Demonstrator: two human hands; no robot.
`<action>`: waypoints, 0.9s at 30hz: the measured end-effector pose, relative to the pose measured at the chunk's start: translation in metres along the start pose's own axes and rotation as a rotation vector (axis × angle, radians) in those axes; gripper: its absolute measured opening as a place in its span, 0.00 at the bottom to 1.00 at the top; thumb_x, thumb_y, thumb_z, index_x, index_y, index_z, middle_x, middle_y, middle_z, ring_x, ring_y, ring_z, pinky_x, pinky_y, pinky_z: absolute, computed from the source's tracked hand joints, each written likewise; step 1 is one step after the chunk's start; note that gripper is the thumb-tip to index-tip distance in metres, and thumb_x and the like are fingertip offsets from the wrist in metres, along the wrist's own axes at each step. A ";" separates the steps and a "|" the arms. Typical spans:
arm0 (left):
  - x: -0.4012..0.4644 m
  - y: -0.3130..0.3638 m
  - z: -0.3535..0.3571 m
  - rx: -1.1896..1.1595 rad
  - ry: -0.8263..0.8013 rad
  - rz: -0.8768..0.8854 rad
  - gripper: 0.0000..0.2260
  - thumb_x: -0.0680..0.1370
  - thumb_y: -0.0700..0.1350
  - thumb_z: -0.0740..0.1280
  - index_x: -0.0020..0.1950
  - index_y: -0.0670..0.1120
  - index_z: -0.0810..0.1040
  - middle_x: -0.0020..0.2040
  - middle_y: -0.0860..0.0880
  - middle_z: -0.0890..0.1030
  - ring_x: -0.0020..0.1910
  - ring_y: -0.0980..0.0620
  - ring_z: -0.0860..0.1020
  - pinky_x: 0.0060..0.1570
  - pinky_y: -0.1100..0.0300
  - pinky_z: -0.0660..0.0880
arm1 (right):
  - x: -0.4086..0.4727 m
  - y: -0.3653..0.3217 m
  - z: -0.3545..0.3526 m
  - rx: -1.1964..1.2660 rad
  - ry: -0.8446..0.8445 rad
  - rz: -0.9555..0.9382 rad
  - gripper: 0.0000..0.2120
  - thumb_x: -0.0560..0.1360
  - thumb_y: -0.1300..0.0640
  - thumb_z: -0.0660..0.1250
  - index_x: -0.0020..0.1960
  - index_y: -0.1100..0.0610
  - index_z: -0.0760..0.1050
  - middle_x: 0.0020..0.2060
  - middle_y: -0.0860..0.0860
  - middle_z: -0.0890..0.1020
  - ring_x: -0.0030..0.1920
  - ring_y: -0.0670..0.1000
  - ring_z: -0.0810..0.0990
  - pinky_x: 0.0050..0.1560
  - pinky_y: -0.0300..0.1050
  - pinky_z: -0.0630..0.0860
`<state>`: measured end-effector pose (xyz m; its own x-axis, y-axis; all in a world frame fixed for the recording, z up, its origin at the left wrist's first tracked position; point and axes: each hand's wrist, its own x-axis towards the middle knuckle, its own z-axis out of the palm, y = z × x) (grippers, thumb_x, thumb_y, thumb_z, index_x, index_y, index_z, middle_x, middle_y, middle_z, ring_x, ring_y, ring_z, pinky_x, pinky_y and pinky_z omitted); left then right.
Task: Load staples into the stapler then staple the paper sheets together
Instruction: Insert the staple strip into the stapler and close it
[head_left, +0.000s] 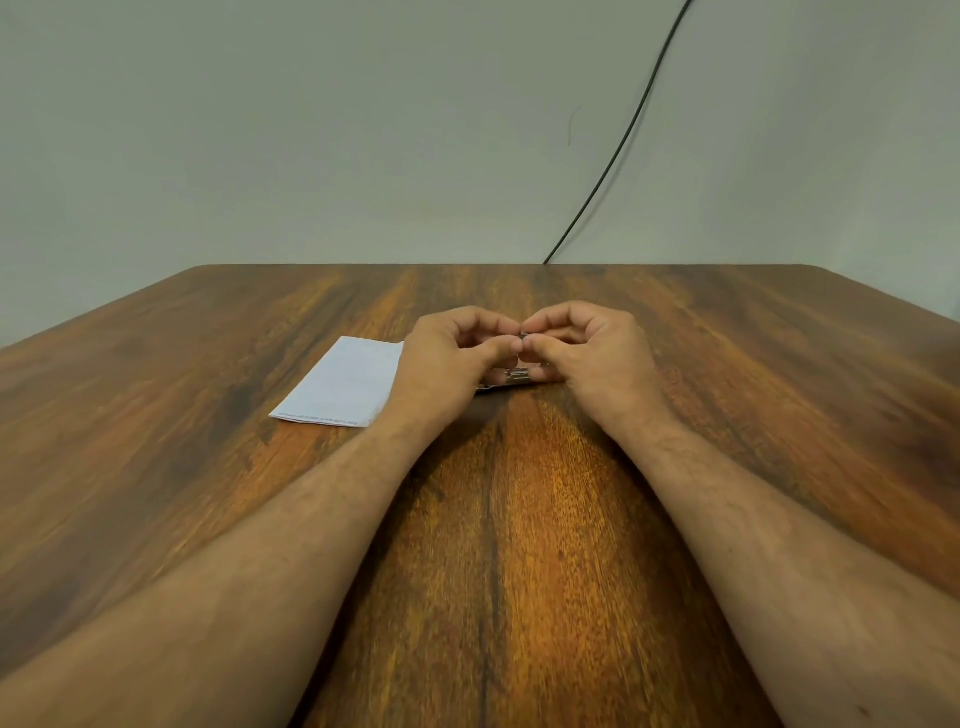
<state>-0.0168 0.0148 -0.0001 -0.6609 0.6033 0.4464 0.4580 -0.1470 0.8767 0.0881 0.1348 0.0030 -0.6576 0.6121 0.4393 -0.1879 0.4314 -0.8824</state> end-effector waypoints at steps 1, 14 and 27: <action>0.000 0.000 0.000 -0.044 -0.007 -0.017 0.04 0.75 0.39 0.74 0.45 0.47 0.85 0.39 0.49 0.86 0.38 0.55 0.84 0.38 0.60 0.81 | 0.001 0.001 -0.001 -0.001 0.005 -0.006 0.07 0.73 0.65 0.75 0.43 0.52 0.84 0.38 0.53 0.88 0.39 0.55 0.89 0.48 0.59 0.85; -0.001 0.003 -0.004 -0.343 0.008 -0.163 0.08 0.72 0.35 0.75 0.48 0.43 0.81 0.41 0.44 0.86 0.40 0.49 0.84 0.44 0.56 0.82 | 0.001 0.000 0.000 -0.038 -0.022 -0.070 0.05 0.73 0.63 0.76 0.48 0.56 0.87 0.40 0.52 0.88 0.42 0.50 0.88 0.45 0.52 0.86; -0.003 0.006 -0.004 -0.411 0.010 -0.187 0.09 0.73 0.32 0.73 0.50 0.42 0.80 0.42 0.42 0.85 0.41 0.48 0.84 0.41 0.60 0.82 | 0.001 0.003 -0.001 -0.191 -0.005 -0.195 0.06 0.74 0.60 0.75 0.48 0.52 0.86 0.39 0.46 0.87 0.41 0.47 0.87 0.45 0.54 0.85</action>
<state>-0.0146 0.0092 0.0051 -0.7163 0.6420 0.2733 0.0569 -0.3366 0.9399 0.0872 0.1374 0.0006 -0.6263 0.5015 0.5968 -0.1711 0.6585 -0.7328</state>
